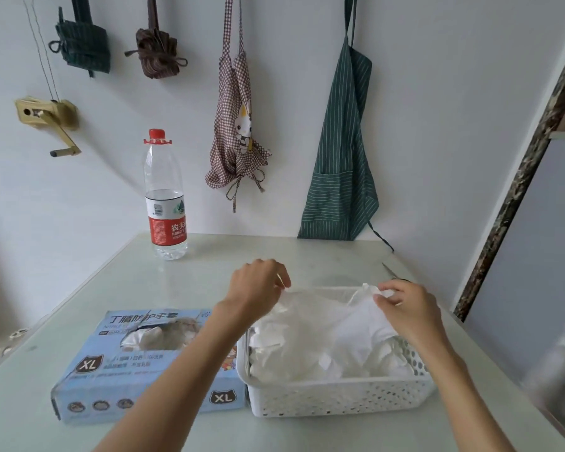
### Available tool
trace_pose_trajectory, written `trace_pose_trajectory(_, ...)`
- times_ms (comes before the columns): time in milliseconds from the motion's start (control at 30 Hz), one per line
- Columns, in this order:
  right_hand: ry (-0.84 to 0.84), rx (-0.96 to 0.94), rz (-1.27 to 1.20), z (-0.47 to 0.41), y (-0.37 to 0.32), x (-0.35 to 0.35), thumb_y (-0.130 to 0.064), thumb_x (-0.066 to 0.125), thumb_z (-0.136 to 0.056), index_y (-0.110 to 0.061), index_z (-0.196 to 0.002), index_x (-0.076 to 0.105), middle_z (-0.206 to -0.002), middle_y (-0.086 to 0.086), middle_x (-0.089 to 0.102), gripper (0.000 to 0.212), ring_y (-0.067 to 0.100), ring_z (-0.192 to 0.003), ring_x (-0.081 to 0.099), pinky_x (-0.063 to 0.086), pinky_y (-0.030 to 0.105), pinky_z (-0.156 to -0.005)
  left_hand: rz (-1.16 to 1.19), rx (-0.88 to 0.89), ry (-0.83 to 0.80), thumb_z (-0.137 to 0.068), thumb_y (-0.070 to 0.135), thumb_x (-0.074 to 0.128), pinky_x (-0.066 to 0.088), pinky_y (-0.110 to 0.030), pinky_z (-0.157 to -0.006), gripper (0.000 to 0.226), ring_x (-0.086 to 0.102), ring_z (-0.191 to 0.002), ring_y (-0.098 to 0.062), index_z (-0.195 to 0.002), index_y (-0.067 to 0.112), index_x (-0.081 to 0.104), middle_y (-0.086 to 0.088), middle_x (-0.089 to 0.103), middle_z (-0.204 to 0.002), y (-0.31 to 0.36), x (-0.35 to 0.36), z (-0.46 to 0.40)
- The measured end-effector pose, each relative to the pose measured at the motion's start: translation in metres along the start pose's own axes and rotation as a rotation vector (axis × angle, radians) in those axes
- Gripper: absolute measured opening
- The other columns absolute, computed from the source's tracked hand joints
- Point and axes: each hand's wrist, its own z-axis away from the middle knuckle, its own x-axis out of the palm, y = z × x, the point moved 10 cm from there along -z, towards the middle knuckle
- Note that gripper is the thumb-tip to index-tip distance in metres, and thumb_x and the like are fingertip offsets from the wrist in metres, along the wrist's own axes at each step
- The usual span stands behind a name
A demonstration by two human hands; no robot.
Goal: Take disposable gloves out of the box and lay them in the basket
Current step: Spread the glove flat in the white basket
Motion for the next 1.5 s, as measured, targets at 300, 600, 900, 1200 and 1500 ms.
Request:
trace_pose_trajectory(300,-0.032,-0.261,0.533,0.001,-0.017,0.023,-0.024,0.061,-0.091,-0.025,-0.113,0.057,-0.107,-0.007,0.06,0.022,0.015,-0.101,0.056,0.045,0.026,-0.071,-0.049,0.266,0.101,-0.095,0.025,0.051,0.035,-0.022,-0.087,0.021,0.055,-0.107,-0.01,-0.113,0.031,0.059,0.012,0.062,-0.115,0.038,0.007,0.007)
trace_pose_trajectory(600,-0.875,-0.186,0.557,0.028,0.018,0.083,-0.024,0.054,-0.094,-0.037,-0.144,0.028,-0.137,0.0,0.031,0.059,0.017,-0.129,0.031,0.036,0.033,-0.103,-0.218,0.207,-0.622,-0.093,0.009,0.049,0.018,-0.035,-0.117,0.069,0.016,-0.144,-0.015,-0.149,0.035,0.019,0.008,0.019,-0.157,0.009,0.053,0.045)
trace_pose_trajectory(900,-0.828,-0.186,0.68,0.022,0.018,0.08,-0.014,0.053,-0.091,-0.03,-0.149,0.021,-0.151,0.002,0.021,0.069,0.022,-0.138,0.024,0.037,0.033,-0.103,-0.486,0.2,-0.732,-0.097,0.039,0.044,-0.011,-0.042,-0.116,0.066,-0.002,-0.147,-0.014,-0.151,0.034,0.008,0.009,0.005,-0.16,-0.011,0.076,0.054)
trace_pose_trajectory(1200,-0.819,-0.335,0.182,0.063,-0.045,0.063,-0.032,0.074,-0.079,-0.033,-0.088,0.07,-0.088,-0.011,0.068,0.009,0.005,-0.083,0.064,0.05,0.02,-0.079,-0.322,0.137,-0.743,-0.09,0.046,0.051,-0.01,-0.04,-0.117,0.075,0.003,-0.147,-0.014,-0.152,0.031,0.01,0.001,0.015,-0.159,-0.003,0.062,0.064)
trace_pose_trajectory(1500,-0.764,-0.281,0.366,0.057,-0.056,0.045,-0.037,0.067,-0.085,-0.038,-0.092,0.068,-0.09,-0.017,0.066,0.007,-0.001,-0.086,0.061,0.046,0.014,-0.074,0.07,0.058,-0.361,-0.091,0.047,0.054,0.01,-0.029,-0.116,0.072,0.015,-0.144,-0.01,-0.15,0.031,0.015,0.011,0.018,-0.157,-0.036,-0.015,0.084)
